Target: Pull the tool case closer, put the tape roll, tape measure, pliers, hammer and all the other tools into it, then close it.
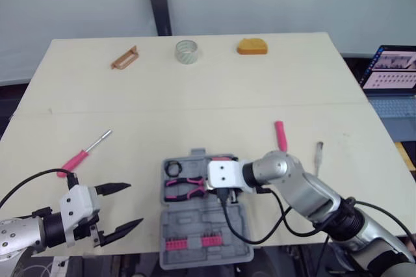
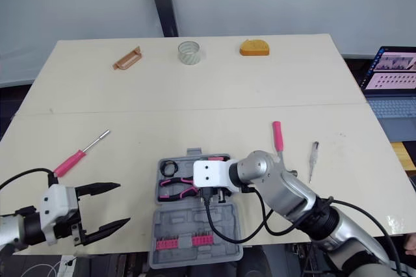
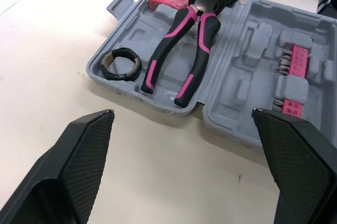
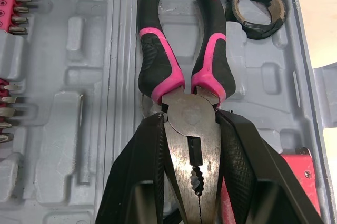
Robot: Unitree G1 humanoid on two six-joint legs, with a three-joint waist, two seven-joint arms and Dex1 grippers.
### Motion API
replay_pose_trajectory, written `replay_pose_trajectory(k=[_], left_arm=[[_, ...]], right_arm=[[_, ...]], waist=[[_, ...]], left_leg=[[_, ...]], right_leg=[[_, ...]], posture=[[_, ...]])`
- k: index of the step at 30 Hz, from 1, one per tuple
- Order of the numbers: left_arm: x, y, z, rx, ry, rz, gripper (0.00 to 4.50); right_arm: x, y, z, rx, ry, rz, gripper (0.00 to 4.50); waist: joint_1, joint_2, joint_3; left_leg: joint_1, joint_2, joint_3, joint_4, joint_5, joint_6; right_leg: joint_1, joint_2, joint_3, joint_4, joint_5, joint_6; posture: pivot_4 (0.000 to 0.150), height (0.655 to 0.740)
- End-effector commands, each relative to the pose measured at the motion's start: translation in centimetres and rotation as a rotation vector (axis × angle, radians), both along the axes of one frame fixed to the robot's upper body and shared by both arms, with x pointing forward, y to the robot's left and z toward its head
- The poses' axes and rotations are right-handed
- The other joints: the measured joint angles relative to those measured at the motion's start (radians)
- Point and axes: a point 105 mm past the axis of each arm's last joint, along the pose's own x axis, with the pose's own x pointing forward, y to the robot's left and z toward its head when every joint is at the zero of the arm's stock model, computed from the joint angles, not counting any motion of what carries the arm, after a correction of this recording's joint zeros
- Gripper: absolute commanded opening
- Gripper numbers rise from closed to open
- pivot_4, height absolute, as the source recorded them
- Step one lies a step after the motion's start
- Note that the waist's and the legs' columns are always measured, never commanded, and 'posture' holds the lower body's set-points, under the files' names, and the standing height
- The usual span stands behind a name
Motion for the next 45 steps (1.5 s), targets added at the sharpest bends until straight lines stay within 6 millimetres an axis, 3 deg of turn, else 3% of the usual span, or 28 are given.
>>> replay_pose_trajectory(k=[1, 19, 26, 31, 34, 37, 38, 39, 40, 42, 45], left_arm=[[-0.3, -0.4, 0.6, 0.002, -0.016, -0.026, 4.5], [-0.2, -0.7, 0.5, 0.005, -0.005, -0.03, 4.5], [-0.2, -0.7, 0.5, 0.005, -0.004, -0.029, 4.5], [-0.1, -0.7, 0.4, 0.003, -0.006, -0.026, 4.5], [0.0, -0.8, 0.4, 0.001, -0.008, -0.024, 4.5], [0.1, -0.8, 0.4, 0.0, -0.01, -0.022, 4.5], [0.2, -0.8, 0.4, 0.0, -0.011, -0.021, 4.5], [0.2, -0.8, 0.3, 0.0, -0.012, -0.02, 4.5], [0.2, -0.8, 0.3, 0.0, -0.013, -0.019, 4.5], [0.3, -0.8, 0.4, 0.0, -0.013, -0.018, 4.5], [0.3, -0.8, 0.3, 0.0, -0.011, -0.018, 4.5]], right_arm=[[-0.2, 0.4, 0.4, 0.02, -0.024, 0.012, 0.97], [-0.6, 0.6, -0.4, 0.012, -0.001, 0.018, 0.97], [-0.4, 0.8, 0.2, 0.037, -0.008, 0.005, 4.28], [0.2, 1.0, 1.1, 0.111, -0.009, -0.024, 4.4], [0.9, 1.4, 1.6, 0.199, 0.008, -0.059, 3.53], [0.6, 1.9, 1.7, 0.289, 0.061, -0.045, 2.13], [0.4, 2.0, 1.5, 0.308, 0.085, -0.042, 1.44], [0.2, 2.0, 1.3, 0.32, 0.102, -0.039, 1.16], [-0.3, 2.1, 0.9, 0.329, 0.13, -0.021, 0.48], [-0.9, 2.4, 0.5, 0.353, 0.179, -0.005, 0.08], [-1.6, 2.8, -0.1, 0.376, 0.243, -0.004, 0.08]], waist=[[0.0, 0.0, 0.0], [0.001, 0.0, 0.0], [0.001, 0.0, 0.0], [0.001, 0.0, 0.0], [0.0, 0.0, 0.0], [0.0, 0.0, 0.0], [0.0, 0.0, 0.0], [0.0, 0.0, 0.0], [0.0, 0.0, 0.0], [0.0, 0.0, 0.0], [0.0, 0.0, 0.0]], left_leg=[[0.0, 0.0, 0.0, 0.0, 0.0, 0.0], [0.0, 0.0, 0.0, 0.0, 0.0, 0.0], [0.0, 0.0, 0.0, 0.0, 0.0, 0.0], [0.0, 0.0, 0.0, 0.0, 0.0, 0.0], [0.001, 0.0, 0.0, 0.0, 0.0, 0.0], [0.001, 0.0, 0.0, -0.001, 0.0, 0.0], [0.001, 0.0, 0.0, -0.001, 0.0, 0.0], [0.001, 0.0, 0.0, -0.001, 0.0, 0.0], [0.001, 0.0, 0.0, -0.001, 0.0, 0.0], [0.001, 0.0, 0.0, 0.0, 0.0, 0.0], [0.001, 0.0, 0.0, 0.0, 0.0, 0.0]], right_leg=[[0.0, 0.0, 0.0, 0.0, 0.0, 0.0], [0.0, 0.0, 0.0, -0.001, 0.0, 0.0], [0.0, 0.0, 0.0, -0.004, 0.0, 0.0], [0.0, 0.0, 0.0, -0.004, 0.0, 0.0], [0.001, 0.0, 0.0, -0.004, 0.0, 0.0], [0.001, 0.0, 0.0, -0.004, 0.0, 0.0], [0.001, 0.0, 0.0, -0.004, 0.0, 0.0], [0.001, 0.0, 0.0, -0.004, 0.0, 0.0], [0.001, 0.0, 0.0, -0.004, 0.0, 0.0], [0.001, 0.0, 0.0, -0.004, 0.0, 0.0], [0.001, 0.0, 0.001, -0.003, 0.0, 0.0]], posture=[[0.15, 0.74], [0.15, 0.74], [0.15, 0.74], [0.15, 0.74], [0.15, 0.74], [0.15, 0.74], [0.15, 0.74], [0.15, 0.74], [0.15, 0.74], [0.15, 0.74], [0.15, 0.74]])
